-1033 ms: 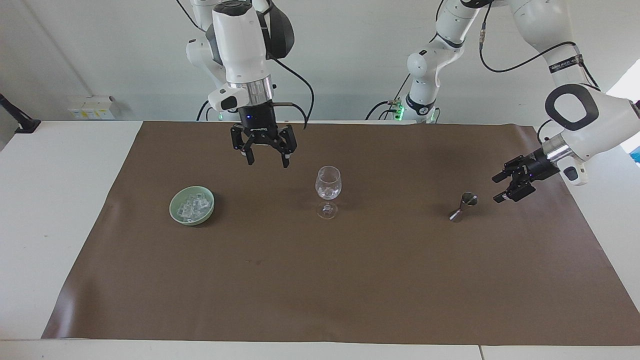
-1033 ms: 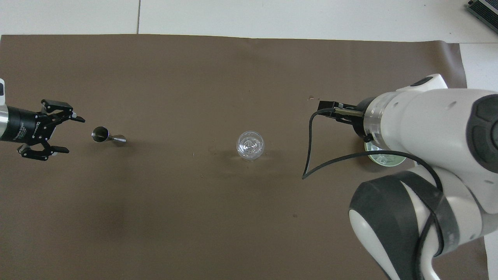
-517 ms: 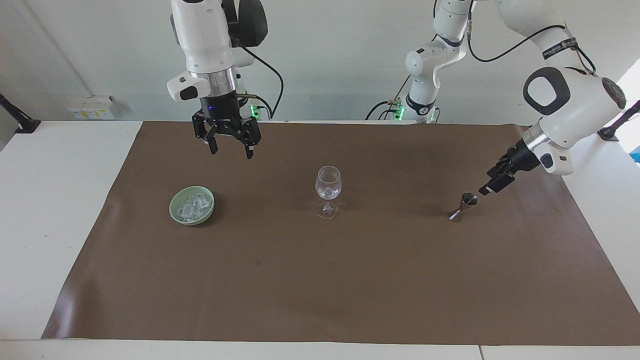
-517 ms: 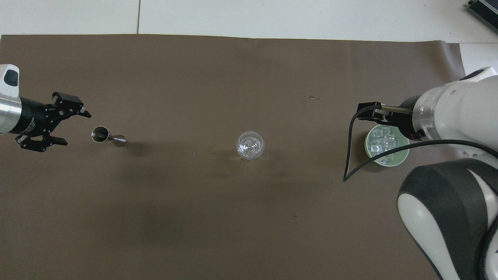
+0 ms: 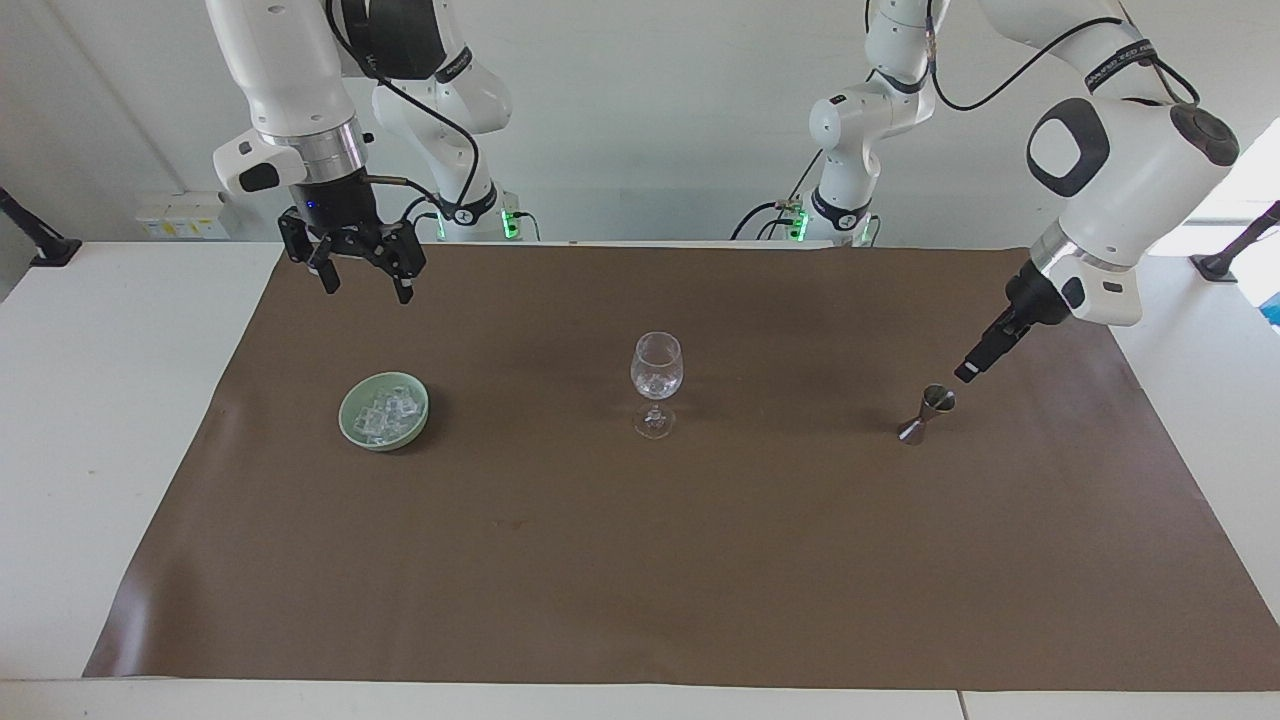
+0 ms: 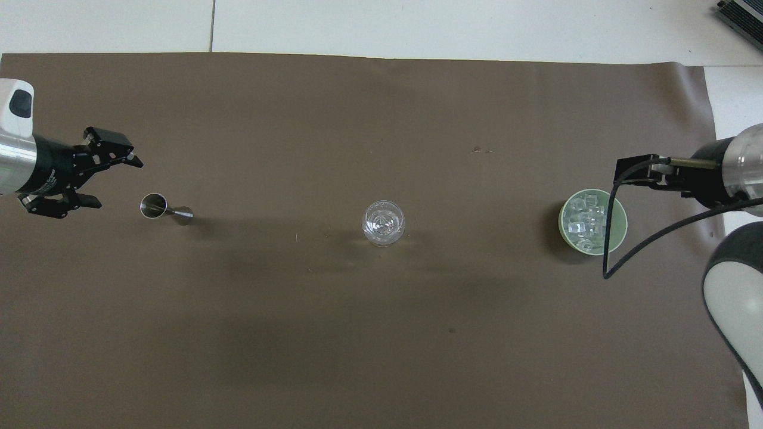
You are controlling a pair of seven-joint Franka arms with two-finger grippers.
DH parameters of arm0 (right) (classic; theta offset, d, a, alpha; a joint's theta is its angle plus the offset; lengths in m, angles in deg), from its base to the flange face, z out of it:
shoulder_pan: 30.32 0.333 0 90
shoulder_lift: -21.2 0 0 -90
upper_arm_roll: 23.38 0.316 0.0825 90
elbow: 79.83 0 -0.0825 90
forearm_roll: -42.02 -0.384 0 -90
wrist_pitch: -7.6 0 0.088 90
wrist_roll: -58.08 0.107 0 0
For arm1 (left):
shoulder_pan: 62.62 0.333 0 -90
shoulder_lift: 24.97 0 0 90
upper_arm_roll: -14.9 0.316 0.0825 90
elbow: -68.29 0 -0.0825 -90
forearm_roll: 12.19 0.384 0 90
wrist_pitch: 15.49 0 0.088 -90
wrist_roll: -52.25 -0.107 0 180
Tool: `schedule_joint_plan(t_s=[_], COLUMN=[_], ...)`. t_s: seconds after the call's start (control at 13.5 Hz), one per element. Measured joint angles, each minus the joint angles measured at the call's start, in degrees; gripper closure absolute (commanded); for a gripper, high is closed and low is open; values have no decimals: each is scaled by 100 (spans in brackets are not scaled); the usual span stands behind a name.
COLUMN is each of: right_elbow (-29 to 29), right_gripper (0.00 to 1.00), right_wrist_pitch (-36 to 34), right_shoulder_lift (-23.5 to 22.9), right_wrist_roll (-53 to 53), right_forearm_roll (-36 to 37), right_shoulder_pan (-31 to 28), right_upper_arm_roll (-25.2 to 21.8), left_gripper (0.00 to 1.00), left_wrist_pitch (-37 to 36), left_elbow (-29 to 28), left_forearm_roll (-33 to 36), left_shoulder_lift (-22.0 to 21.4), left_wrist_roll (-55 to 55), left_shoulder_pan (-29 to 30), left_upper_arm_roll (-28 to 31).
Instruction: Pour wine and add ice with both arms
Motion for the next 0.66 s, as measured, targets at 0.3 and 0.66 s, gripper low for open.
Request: schedule_joint_plan(t_s=[0.3, 0.66], right_elbow=[621, 849], right_gripper=[0, 0], right_wrist_pitch=[-729, -1066], right_shoulder_lift=[-118, -163], right_wrist_roll=[-281, -481], right_forearm_roll=[0, -15], right_shoulder_pan=[6, 5], right_upper_arm_roll=[-153, -318], left_gripper=[0, 0], left_wrist_pitch=[-177, -435], left_elbow=[218, 676], left_forearm_roll=[125, 203], left_shoulder_lift=[-97, -147], left_wrist_roll=[-27, -604], left_shoulder_pan=[-286, -1163], left_upper_arm_roll=[-3, 657])
